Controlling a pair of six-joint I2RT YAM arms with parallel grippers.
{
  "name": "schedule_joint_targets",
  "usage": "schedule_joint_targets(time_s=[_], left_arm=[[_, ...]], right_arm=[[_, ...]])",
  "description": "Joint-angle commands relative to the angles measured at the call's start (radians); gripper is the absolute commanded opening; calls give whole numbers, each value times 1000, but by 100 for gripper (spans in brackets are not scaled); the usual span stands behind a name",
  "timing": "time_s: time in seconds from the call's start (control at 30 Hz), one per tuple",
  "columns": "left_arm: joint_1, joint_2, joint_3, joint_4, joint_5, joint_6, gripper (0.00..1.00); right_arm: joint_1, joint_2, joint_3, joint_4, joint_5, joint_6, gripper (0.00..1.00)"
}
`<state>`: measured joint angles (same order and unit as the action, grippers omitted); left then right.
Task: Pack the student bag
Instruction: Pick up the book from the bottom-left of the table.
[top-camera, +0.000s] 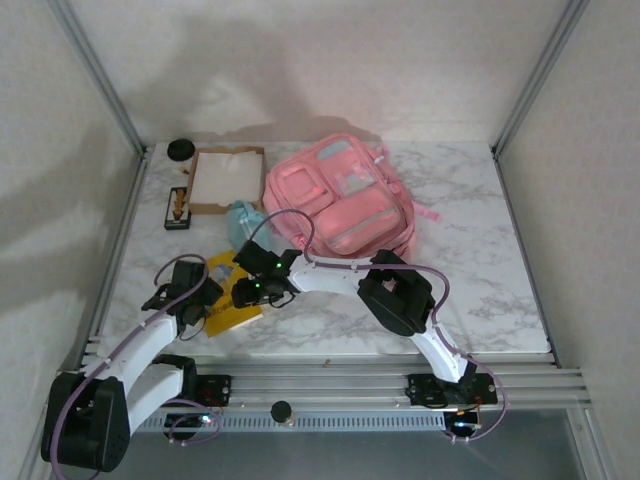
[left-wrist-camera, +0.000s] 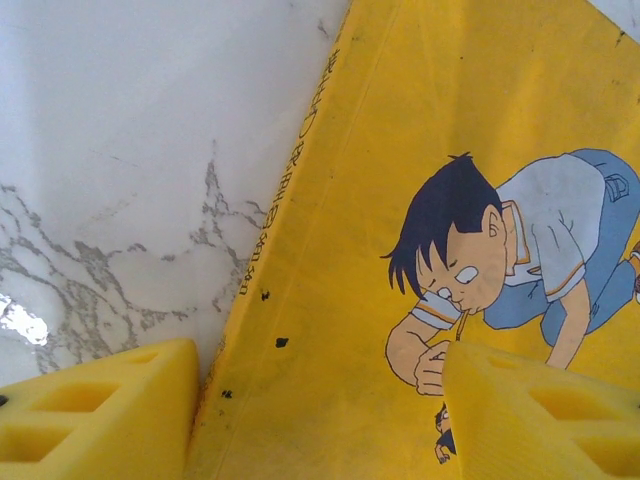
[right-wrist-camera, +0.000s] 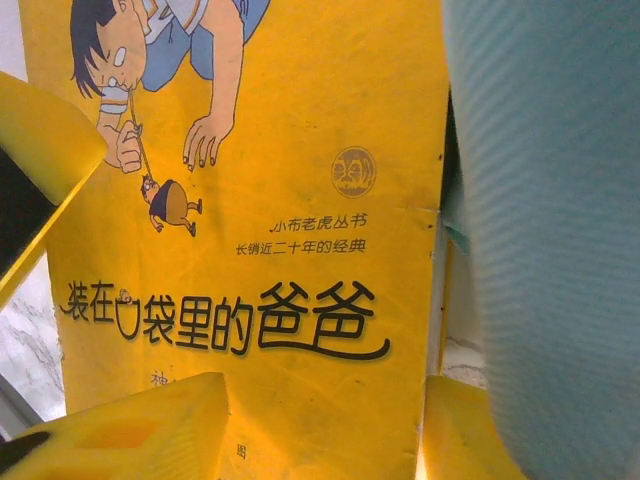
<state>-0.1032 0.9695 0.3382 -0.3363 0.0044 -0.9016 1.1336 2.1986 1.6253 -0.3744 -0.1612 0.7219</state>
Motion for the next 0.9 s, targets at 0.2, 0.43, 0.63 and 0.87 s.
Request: schedule_joint_targets(time_s=[0.2,0.43,0.63,0.87], left_arm=[[-23,-12,-30,105,145,-20,64],[-23,-16,-26,84,114,-11,64],[-22,-25,-11,53,89,-7,64],[-11,-92,88,-67,22,22,74]], right_arm=[[14,-65,13,18,-42,14,40],[14,-104,-10,14,-25,13,25],[17,-125,-13,25,-45,11,9],[18,-208,-24,106,-106,5,1]])
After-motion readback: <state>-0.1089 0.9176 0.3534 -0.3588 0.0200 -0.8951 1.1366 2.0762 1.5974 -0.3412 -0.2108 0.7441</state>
